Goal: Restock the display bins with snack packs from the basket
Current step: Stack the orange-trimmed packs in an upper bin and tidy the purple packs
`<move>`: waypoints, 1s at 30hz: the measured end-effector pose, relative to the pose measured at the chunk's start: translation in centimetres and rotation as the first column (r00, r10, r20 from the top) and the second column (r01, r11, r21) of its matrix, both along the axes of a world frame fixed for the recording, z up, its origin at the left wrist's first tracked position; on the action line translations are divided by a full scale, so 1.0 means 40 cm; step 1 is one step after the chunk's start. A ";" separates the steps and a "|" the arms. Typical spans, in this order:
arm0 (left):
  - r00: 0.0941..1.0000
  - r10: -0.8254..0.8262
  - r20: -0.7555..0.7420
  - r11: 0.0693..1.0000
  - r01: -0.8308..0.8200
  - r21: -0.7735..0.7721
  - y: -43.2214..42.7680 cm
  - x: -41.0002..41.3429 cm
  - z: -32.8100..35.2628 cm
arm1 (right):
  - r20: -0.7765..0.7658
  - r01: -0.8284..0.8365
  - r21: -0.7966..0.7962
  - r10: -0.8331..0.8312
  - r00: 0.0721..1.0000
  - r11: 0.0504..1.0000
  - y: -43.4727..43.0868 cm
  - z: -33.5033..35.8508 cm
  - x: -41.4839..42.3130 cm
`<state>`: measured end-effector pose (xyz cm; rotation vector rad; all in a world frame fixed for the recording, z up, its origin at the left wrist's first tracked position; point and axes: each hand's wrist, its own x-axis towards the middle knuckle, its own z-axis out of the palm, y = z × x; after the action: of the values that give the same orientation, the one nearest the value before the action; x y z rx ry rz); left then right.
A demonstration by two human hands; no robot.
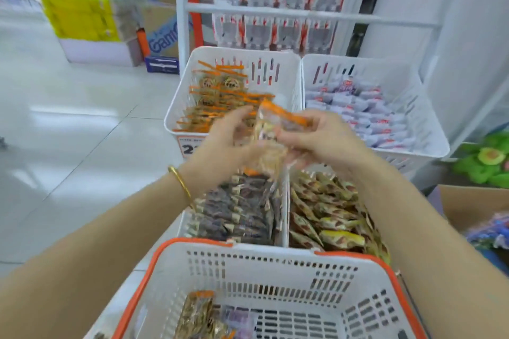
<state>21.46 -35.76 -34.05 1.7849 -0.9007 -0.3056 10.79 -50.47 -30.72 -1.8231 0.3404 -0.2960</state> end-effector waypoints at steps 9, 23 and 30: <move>0.755 0.026 0.656 0.864 -0.347 0.364 -0.094 0.222 -0.010 | 0.273 0.419 -0.728 -0.332 0.903 0.542 -0.212 0.036 0.409; 0.777 0.040 0.628 0.896 -0.306 0.322 -0.094 0.243 -0.064 | -0.169 0.111 -0.531 -0.234 0.957 0.840 -0.247 -0.063 0.603; 0.789 0.058 0.612 0.906 -0.299 0.300 -0.095 0.240 -0.060 | -0.137 0.372 0.288 -0.346 0.928 0.882 -0.215 -0.078 0.579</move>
<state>31.07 -39.56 -36.47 2.3845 -1.1410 0.2499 33.97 -59.06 -33.83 -1.4565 0.7469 -0.4019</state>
